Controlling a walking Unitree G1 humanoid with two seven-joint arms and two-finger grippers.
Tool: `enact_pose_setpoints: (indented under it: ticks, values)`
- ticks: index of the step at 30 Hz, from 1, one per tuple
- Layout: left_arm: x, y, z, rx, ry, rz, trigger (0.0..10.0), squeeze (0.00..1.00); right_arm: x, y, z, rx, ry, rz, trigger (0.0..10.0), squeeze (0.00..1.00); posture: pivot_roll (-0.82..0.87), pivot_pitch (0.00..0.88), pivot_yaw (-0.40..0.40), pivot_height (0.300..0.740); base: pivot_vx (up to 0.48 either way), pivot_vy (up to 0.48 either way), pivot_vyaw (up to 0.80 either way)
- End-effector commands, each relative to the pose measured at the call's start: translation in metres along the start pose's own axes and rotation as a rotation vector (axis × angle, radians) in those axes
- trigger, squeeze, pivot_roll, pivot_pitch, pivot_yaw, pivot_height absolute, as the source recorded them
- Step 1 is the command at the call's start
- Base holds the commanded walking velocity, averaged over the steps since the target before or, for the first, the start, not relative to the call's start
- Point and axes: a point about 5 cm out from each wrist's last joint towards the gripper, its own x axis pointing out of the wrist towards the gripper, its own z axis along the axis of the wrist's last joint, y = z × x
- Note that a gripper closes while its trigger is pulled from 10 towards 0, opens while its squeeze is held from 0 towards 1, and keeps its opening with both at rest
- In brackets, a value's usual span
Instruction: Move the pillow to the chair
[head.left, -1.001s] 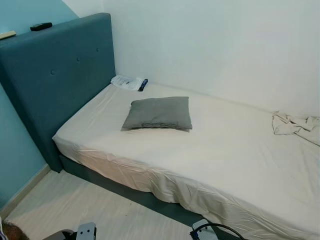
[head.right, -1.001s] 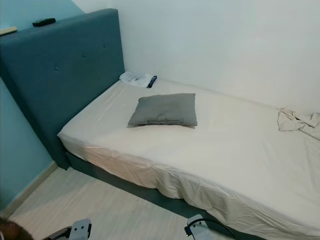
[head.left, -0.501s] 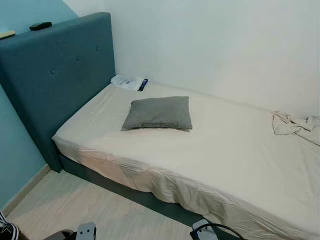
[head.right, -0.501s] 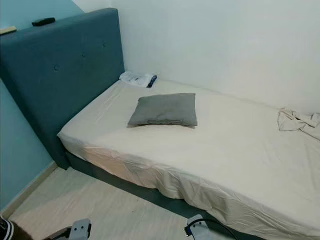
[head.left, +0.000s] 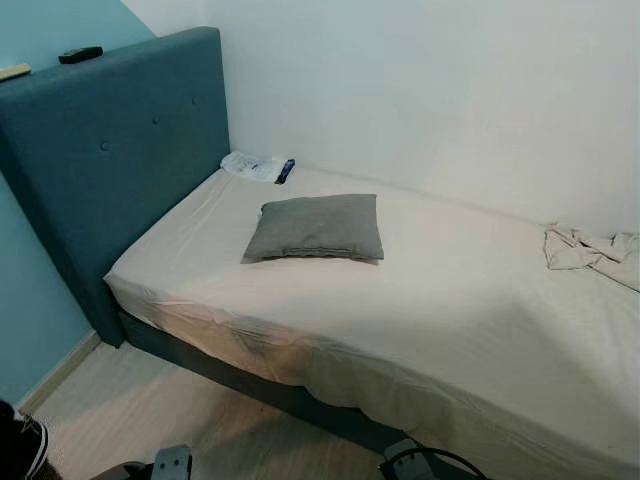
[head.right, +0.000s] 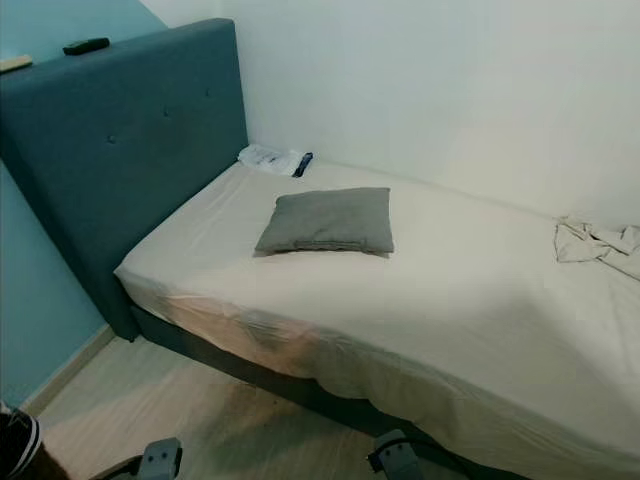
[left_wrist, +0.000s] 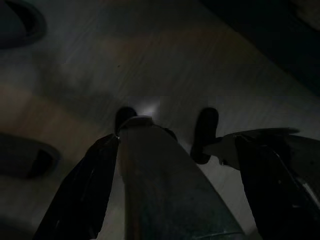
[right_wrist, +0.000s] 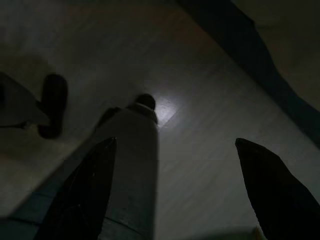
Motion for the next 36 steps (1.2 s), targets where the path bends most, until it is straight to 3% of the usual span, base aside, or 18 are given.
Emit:
enact_pose_setpoints:
  ticks: [1, 4, 10, 27, 36]
  values:
    - [-0.002, 0.004, -0.003, 0.043, 0.028, 0.003, 10.0, 0.0, -0.002, 0.015, -0.022, 0.029, 0.074, 0.043, 10.0, 0.0, 0.01, 0.033, -0.007, 0.738, 0.0, 0.0, 0.0]
    - [-0.001, 0.003, -0.002, 0.085, 0.034, -0.01, 10.0, 0.0, -0.002, 0.015, -0.022, 0.03, 0.074, 0.044, 10.0, 0.0, 0.01, 0.036, -0.009, 0.738, 0.0, 0.0, 0.0]
    - [0.0, -0.001, -0.003, 0.041, 0.031, -0.005, 10.0, 0.0, -0.002, 0.011, -0.023, 0.029, 0.078, 0.036, 10.0, 0.0, 0.0, 0.036, -0.014, 0.738, 0.0, 0.0, 0.0]
    - [0.003, -0.008, 0.0, 0.02, 0.019, -0.007, 10.0, 0.0, -0.003, -0.003, -0.017, 0.045, 0.066, 0.013, 10.0, 0.0, 0.0, 0.021, -0.042, 0.738, 0.0, 0.0, 0.0]
    - [0.003, -0.01, 0.001, -0.007, 0.011, -0.009, 10.0, 0.0, -0.003, -0.009, -0.016, 0.006, 0.077, 0.008, 10.0, 0.0, -0.01, 0.015, -0.055, 0.738, 0.0, 0.0, -0.74]
